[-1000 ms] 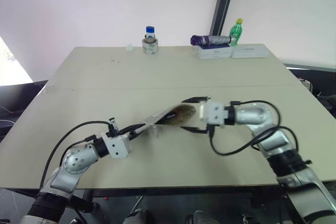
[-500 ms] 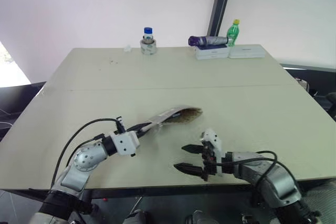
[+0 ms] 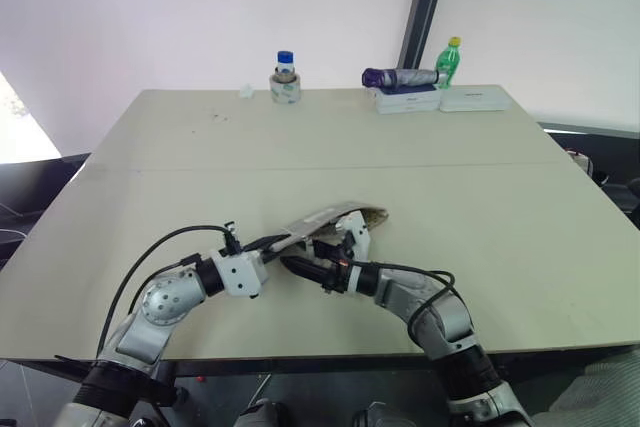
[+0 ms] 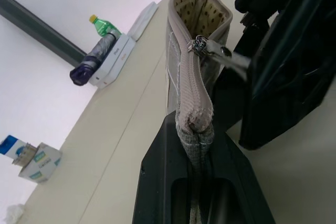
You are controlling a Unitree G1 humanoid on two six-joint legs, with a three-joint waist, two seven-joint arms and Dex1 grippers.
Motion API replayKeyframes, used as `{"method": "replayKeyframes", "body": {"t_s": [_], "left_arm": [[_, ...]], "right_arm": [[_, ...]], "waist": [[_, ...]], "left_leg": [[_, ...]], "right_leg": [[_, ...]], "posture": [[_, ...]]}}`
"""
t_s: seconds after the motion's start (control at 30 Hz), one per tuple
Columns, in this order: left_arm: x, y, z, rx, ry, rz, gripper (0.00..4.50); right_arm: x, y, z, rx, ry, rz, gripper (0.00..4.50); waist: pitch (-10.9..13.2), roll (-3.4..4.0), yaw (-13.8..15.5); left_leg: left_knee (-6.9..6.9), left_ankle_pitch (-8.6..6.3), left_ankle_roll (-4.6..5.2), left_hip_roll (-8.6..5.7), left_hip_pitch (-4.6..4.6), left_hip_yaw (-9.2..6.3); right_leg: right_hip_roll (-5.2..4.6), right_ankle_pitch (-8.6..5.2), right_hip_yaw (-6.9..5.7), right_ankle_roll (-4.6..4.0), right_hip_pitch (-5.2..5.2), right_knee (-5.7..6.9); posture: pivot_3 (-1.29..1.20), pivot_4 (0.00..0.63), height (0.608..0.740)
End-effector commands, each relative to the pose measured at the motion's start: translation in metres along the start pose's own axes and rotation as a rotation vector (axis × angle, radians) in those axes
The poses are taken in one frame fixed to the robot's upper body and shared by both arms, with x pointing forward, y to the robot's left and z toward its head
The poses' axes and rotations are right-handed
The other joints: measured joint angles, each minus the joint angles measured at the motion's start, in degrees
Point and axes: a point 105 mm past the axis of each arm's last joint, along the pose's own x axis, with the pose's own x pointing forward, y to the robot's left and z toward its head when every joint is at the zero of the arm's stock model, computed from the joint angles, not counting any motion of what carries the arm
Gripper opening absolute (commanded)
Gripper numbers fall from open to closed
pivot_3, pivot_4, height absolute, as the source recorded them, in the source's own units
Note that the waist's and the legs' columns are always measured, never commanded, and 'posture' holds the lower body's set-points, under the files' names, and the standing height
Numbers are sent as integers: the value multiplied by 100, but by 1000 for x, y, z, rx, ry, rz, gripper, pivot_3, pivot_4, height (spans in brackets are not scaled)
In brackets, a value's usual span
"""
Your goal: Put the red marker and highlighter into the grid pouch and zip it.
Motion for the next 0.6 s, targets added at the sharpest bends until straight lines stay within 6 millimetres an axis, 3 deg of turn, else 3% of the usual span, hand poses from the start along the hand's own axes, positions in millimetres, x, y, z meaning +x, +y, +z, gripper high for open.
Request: {"method": "replayKeyframes", "body": {"t_s": [0.03,0.1,0.27,0.37,0.47,0.6], "left_arm": [[-2,7,6,27,-25,32,0],[-3,5,6,30,-24,27,0],[-11,5,1,34,-2,25,0],[-23,3,-6,31,26,16,0],[-27,6,-10,36,43,31,0],[-29,9,-15,32,51,38,0]], "right_arm": [[3,6,13,-20,-41,37,988],[-4,3,13,-19,-33,33,30],[-49,-19,3,-137,123,11,30],[-104,-55,6,-222,260,-103,30],[-135,-80,16,-264,302,-205,30],[-161,-102,27,-313,316,-301,30]], "waist": [[0,0,-2],[0,0,0],[0,0,21],[1,1,16],[1,-1,9],[2,1,-20]], "left_leg": [[0,0,0,0,0,1],[0,0,0,0,0,0],[1,-1,1,-5,-1,0],[2,-6,9,-10,0,1],[0,-7,10,-7,1,1],[-5,-2,2,1,5,1]], "right_leg": [[0,0,0,0,0,0],[0,0,0,0,0,0],[-8,0,0,0,1,-2],[-16,0,0,-1,1,-3],[-14,0,-1,-1,0,-4],[-2,0,0,0,-2,-2]], "posture": [[0,150,740],[0,150,740],[0,150,740],[0,150,740],[0,150,740],[0,150,740]]}}
